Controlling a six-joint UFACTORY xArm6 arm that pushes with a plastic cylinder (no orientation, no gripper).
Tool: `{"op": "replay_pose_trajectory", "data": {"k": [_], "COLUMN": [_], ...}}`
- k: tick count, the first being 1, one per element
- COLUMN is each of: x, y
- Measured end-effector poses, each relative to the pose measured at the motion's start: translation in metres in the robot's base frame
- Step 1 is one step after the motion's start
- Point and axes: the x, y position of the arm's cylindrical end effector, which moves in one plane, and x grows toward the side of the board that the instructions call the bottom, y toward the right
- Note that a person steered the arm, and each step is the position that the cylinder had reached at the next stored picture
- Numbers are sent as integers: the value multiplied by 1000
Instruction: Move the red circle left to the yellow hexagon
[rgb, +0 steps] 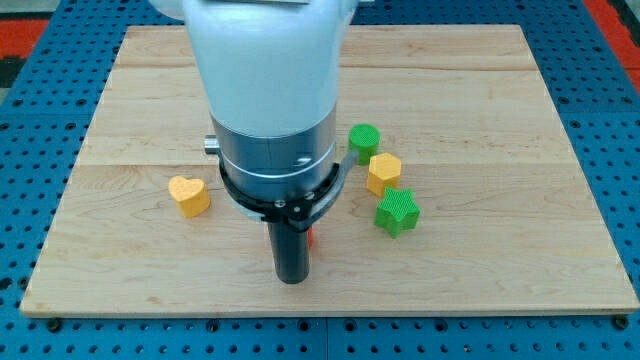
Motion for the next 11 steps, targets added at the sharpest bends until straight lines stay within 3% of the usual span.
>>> {"op": "replay_pose_trajectory", "data": {"k": [2,4,6,7,8,9,10,11], "x": [-66,-58,-93,-86,-43,-20,-23,-70], "y": [21,-35,15,17,-6,-102,-198,-200]}}
